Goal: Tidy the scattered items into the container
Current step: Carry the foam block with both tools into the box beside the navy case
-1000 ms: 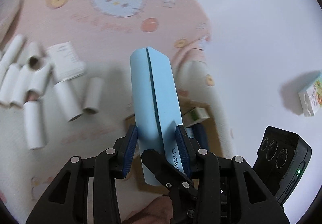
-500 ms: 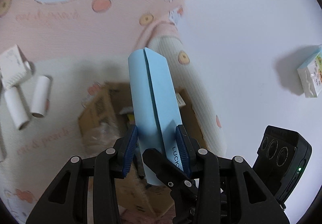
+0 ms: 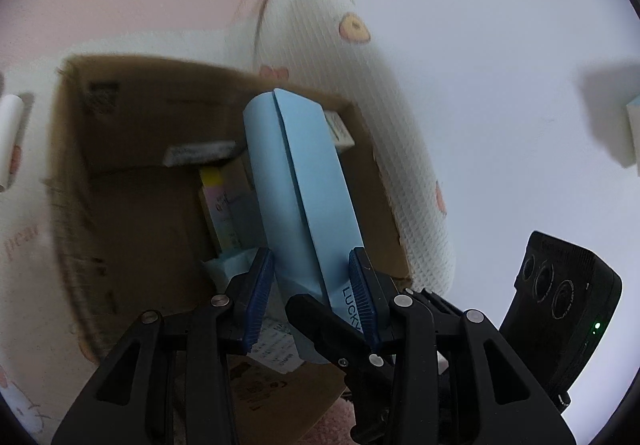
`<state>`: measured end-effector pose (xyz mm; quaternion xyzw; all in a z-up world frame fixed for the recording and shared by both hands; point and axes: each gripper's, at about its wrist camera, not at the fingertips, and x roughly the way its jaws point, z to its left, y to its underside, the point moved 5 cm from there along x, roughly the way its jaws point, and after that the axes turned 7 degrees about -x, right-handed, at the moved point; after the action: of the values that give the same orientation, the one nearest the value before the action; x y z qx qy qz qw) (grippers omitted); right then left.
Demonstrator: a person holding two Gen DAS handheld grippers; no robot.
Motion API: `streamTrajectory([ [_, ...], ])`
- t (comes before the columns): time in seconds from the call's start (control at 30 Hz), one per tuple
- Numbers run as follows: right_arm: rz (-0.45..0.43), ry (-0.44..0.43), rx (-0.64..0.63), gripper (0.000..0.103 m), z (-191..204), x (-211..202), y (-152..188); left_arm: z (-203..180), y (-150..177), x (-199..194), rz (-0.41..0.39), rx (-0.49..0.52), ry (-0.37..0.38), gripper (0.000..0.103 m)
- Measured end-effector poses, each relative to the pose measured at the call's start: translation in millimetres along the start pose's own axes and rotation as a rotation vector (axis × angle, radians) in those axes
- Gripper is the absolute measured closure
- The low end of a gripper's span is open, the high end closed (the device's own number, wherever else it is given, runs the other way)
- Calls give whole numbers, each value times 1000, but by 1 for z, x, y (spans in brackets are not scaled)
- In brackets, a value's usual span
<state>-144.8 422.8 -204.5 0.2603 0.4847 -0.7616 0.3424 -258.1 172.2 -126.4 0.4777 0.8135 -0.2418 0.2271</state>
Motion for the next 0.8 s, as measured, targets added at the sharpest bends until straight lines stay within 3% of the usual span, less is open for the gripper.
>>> streamTrajectory([
  [0.17,107,-26,-7,44,-17,11,4,-2,5,20,77,11,-39,60],
  [0.3,190,-69,-45,44,-29,16,4,-4,6,33,136,-24,-14,60],
  [0.5,291,-56,-80,44,-41,23,8,-2,10,51,187,-55,-5,60],
  [0.67,341,-37,-115,44,-48,25,12,-1,12,67,232,-80,23,60],
  [0.8,370,-7,-129,44,-54,33,13,1,9,79,244,-82,3,60],
])
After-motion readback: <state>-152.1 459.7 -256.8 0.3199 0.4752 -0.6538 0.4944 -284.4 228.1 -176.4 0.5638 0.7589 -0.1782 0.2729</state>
